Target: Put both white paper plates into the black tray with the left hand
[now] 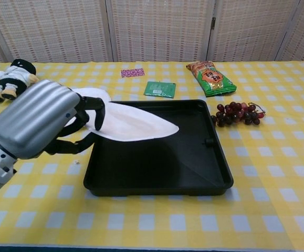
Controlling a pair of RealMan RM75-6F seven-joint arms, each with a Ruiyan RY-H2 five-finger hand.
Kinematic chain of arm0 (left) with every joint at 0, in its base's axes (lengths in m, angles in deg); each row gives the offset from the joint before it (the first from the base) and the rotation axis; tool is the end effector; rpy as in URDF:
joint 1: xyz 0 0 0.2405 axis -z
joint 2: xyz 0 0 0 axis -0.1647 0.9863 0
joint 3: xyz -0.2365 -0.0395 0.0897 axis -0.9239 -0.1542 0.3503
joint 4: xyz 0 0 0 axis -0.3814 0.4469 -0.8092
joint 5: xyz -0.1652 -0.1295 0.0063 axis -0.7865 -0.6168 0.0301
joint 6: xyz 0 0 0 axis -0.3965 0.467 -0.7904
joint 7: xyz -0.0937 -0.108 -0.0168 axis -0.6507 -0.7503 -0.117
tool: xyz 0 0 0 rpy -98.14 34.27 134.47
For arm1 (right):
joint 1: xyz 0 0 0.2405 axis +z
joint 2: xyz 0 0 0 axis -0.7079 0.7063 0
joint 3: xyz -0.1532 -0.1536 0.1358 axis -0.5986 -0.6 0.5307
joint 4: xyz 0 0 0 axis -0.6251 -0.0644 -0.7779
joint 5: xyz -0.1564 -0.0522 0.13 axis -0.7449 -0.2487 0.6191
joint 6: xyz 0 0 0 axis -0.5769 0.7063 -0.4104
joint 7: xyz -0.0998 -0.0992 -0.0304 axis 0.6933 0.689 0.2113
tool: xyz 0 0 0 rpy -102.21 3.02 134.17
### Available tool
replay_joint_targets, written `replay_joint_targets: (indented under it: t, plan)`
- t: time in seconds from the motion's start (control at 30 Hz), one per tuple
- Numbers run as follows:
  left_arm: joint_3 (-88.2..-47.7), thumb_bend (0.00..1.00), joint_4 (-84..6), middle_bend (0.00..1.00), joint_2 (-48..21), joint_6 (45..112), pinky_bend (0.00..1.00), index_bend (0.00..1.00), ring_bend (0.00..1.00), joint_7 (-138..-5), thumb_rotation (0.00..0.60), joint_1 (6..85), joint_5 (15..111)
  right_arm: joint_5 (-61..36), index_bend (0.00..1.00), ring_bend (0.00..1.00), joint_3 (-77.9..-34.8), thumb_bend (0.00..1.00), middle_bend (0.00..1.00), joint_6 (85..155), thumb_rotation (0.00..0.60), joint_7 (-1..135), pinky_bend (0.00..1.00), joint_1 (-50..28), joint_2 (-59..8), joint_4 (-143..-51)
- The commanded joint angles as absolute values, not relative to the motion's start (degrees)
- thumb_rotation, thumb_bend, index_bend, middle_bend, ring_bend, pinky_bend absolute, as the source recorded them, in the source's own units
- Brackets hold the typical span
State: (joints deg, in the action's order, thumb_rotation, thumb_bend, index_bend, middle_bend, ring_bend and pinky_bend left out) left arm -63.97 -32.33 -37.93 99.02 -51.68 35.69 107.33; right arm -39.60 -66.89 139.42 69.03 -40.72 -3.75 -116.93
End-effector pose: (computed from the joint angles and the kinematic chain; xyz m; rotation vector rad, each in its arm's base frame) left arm -0.1427 0.2418 -0.0508 -1.7665 -0.3550 -1.3398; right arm -0.3054 -0.1655 0.1536 1.4982 -0.9269 0.8661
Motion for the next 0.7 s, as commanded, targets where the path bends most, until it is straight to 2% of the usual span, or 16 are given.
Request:
replay_joint_targets:
  t: [0.03,0.3,0.7]
  plan:
    - [-64.6,0.5,-30.9,1.0,-39.9,97.5,1.0,0.63,1.0,-51.7,0.6,37.2,106.5,-39.3,0.0,0.0,-66.9,0.37,0.0,139.6,0.6,68.8,0.0,-41.0,-3.5,-116.9]
    - [-65.5,0.5,-26.3,1.0,-44.0,94.3,1.0,0.63,1.0,-53.6,0.6,40.0,103.9,-38.7,0.0,0.0,-67.3,0.37,0.0,140.8,0.6,66.9,0.0,-42.5,-2.3,-116.8]
    - [-65.9,0.5,-19.1,1.0,-48.1,93.7,1.0,0.63,1.0,-57.9,0.6,42.9,102.0,-36.8,0.0,0.0,-67.2,0.37,0.0,140.2,0.6,65.7,0.0,-43.2,-1.6,-116.2]
